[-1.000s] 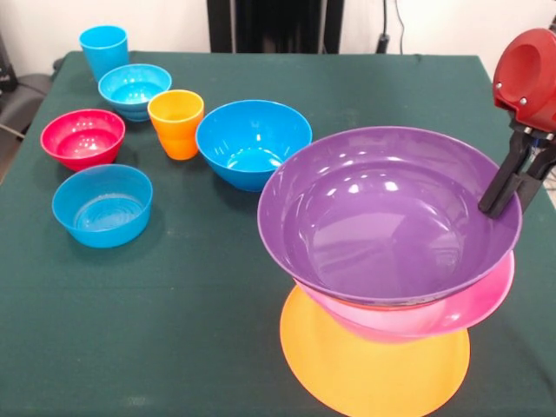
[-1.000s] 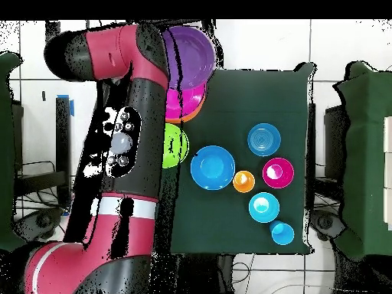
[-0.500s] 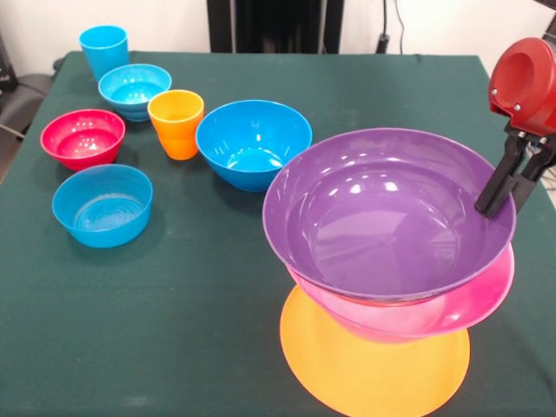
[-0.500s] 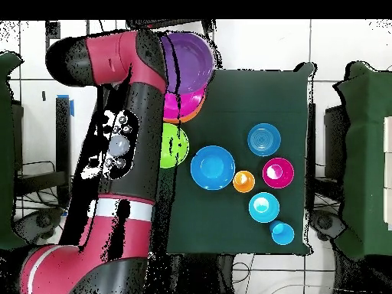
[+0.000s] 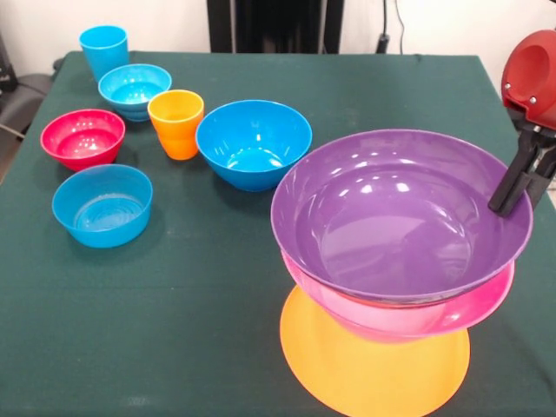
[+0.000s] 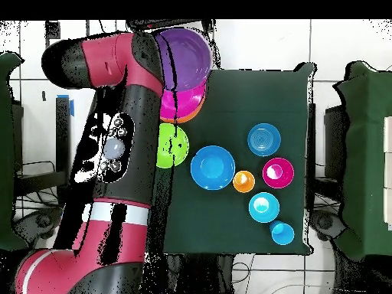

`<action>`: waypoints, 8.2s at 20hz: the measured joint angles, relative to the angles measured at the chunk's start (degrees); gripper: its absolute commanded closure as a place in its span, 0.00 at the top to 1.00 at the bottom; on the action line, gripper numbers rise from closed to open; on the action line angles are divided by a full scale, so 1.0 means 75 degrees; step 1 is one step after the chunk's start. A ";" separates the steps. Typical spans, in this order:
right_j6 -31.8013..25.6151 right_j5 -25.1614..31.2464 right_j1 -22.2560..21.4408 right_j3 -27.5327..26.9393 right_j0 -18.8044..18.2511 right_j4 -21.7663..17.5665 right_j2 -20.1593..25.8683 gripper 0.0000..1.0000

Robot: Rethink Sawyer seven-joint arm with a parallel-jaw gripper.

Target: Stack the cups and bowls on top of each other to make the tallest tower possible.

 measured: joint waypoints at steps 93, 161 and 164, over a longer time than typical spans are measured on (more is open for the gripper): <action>0.0000 -0.1016 -0.0220 0.1225 0.0373 -0.0440 0.0012 0.00; 0.0000 -0.1241 -0.0124 0.1226 0.0462 -0.0440 0.0012 0.00; 0.0000 -0.1241 -0.0113 0.1208 0.0462 -0.0440 0.0012 0.00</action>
